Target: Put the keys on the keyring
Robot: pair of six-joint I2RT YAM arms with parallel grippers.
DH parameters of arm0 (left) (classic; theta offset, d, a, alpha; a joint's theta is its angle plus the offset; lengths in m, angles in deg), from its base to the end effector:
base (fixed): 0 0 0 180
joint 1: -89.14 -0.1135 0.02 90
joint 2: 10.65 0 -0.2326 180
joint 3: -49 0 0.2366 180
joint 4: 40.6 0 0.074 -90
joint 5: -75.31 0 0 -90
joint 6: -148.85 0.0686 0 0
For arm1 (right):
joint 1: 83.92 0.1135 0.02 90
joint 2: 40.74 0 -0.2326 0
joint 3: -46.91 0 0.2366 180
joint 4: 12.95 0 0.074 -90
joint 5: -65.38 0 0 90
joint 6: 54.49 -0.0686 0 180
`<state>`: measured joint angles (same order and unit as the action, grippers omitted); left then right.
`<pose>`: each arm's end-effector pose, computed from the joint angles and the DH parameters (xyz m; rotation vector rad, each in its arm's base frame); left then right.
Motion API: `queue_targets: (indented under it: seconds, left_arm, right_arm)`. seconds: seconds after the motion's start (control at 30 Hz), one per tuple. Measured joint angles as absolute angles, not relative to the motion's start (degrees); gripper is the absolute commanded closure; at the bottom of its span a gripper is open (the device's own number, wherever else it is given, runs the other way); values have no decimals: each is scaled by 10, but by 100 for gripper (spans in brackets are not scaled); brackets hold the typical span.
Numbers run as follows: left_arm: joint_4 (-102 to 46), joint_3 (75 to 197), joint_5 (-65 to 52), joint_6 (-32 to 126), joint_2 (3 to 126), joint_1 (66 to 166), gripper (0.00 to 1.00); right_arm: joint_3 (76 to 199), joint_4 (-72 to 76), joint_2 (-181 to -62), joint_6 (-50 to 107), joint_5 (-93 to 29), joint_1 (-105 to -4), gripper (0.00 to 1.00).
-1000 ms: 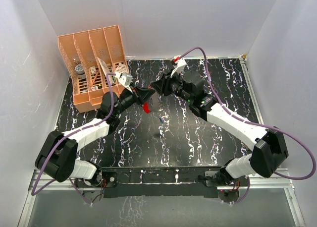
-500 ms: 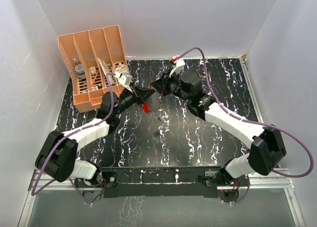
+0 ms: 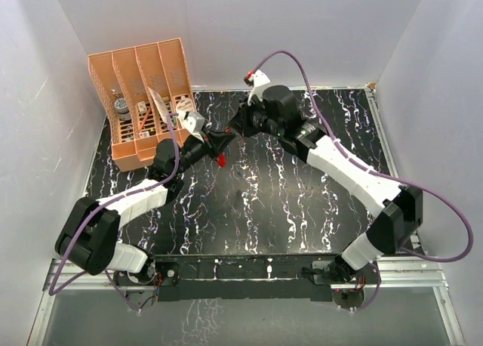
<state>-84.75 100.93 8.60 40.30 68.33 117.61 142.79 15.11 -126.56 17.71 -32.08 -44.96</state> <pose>0.2659 -0.1751 0.2745 0.4771 1.2727 -0.9544 0.2829 0.2403 0.3429 -0.4511 1.9097 0.7893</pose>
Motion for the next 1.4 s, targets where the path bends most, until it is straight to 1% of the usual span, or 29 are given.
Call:
queue_targets:
  seconds: [0.17, 0.33, 0.67, 1.07, 1.23, 1.4]
  left_arm:
    - [-840, 1021, 80, 461, 692, 1174, 100]
    - [-850, 1024, 82, 494, 704, 1178, 100]
    - [-841, 1036, 70, 545, 718, 1186, 100]
    - [-838, 1088, 18, 605, 778, 1189, 100]
    - [-833, 1091, -1, 631, 805, 1187, 100]
    - [-785, 1080, -41, 657, 854, 1167, 100]
  right_arm:
    - [1575, 303, -1336, 207, -320, -450, 100]
    - [1634, 394, -1354, 226, -313, -450, 100]
    - [1696, 468, -1384, 242, -302, -452, 100]
    - [1892, 603, -1506, 256, -334, -487, 100]
    - [1905, 627, -1516, 256, -361, -504, 100]
    - [1882, 626, -1483, 258, -384, -511, 100]
